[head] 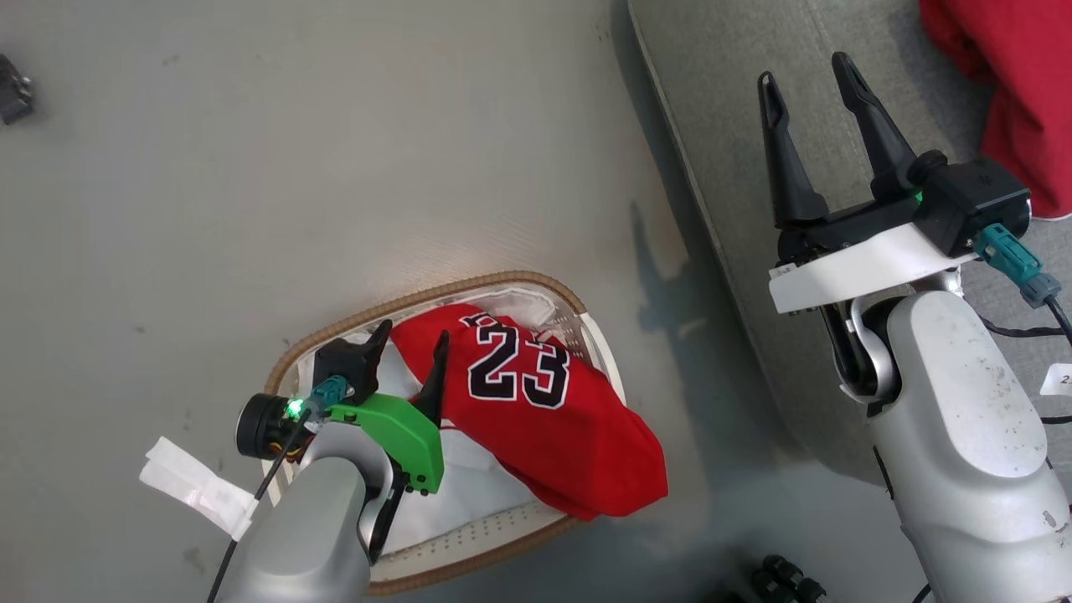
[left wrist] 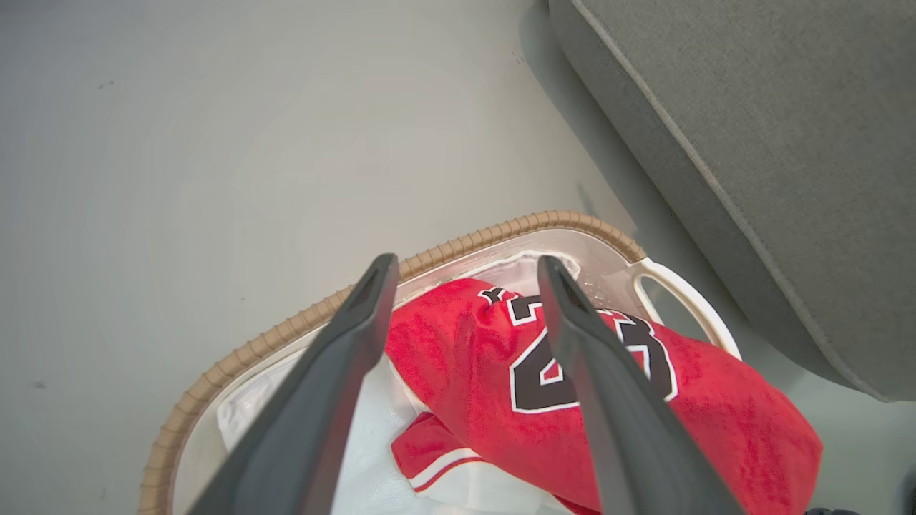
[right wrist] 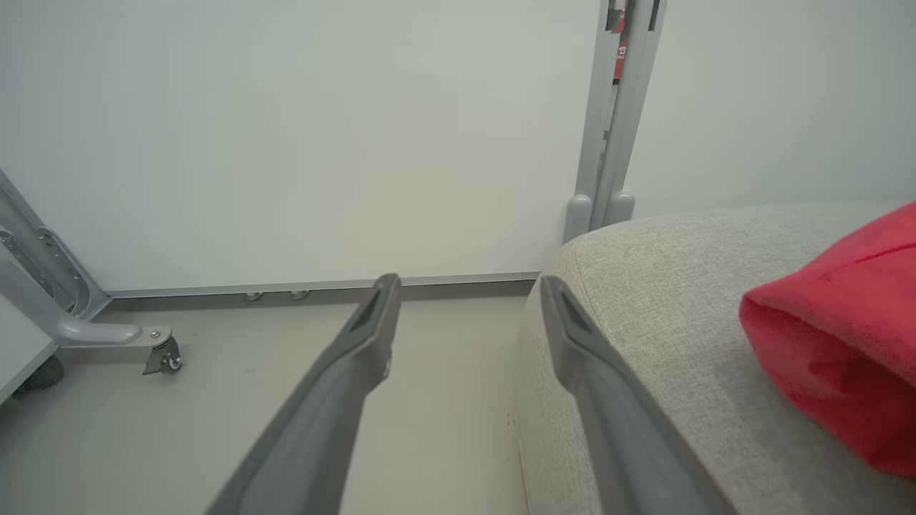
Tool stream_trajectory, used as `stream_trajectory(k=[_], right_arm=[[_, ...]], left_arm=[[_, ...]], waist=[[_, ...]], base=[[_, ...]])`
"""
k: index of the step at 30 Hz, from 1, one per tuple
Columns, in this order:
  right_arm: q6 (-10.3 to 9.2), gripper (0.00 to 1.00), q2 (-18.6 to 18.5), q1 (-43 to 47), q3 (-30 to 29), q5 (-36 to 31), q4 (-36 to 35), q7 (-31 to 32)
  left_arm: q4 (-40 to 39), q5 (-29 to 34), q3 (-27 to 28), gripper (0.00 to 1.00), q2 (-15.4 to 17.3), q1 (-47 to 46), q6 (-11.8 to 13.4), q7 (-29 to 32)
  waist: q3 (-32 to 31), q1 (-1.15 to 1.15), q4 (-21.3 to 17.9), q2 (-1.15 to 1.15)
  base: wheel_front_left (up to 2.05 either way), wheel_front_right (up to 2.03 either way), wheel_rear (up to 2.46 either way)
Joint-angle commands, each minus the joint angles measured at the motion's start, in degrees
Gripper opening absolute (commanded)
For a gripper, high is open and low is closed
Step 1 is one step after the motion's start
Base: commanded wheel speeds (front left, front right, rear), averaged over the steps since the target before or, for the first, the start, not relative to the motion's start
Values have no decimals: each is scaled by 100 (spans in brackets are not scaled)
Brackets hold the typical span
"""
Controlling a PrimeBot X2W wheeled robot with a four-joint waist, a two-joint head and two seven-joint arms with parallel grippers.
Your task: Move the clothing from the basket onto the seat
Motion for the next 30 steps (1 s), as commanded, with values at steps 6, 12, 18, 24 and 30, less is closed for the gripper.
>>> stream_trajectory(k=[6, 12, 18, 24, 30], right_arm=[[-8, 100, 22, -107, -43, -98, -102, -10], [-8, 100, 23, -142, -100, -137, -202, -10], [-8, 100, 39, -219, -145, -175, -322, -10], [-8, 100, 47, -250, -161, -189, -360, -10], [-8, 100, 73, -263, -148, -188, -339, -10]], left_arm=[[475, -242, -273, 100, 48, -433, -56, -3], [882, -260, -419, 100, 47, -763, -71, -2], [1333, -219, -460, 100, 44, -1104, -81, -3], [1434, -377, -768, 100, 38, -1215, -88, -3], [1204, -1155, -1766, 100, 44, -1247, -87, 14]], waist=[[876, -1, -459, 14], [1219, -1, -492, 14], [1530, -1, -508, 14], [1671, -1, -522, 14], [1711, -1, -533, 14]], base=[[0, 0, 0], [0, 0, 0], [0, 0, 0], [0, 0, 0], [0, 0, 0]])
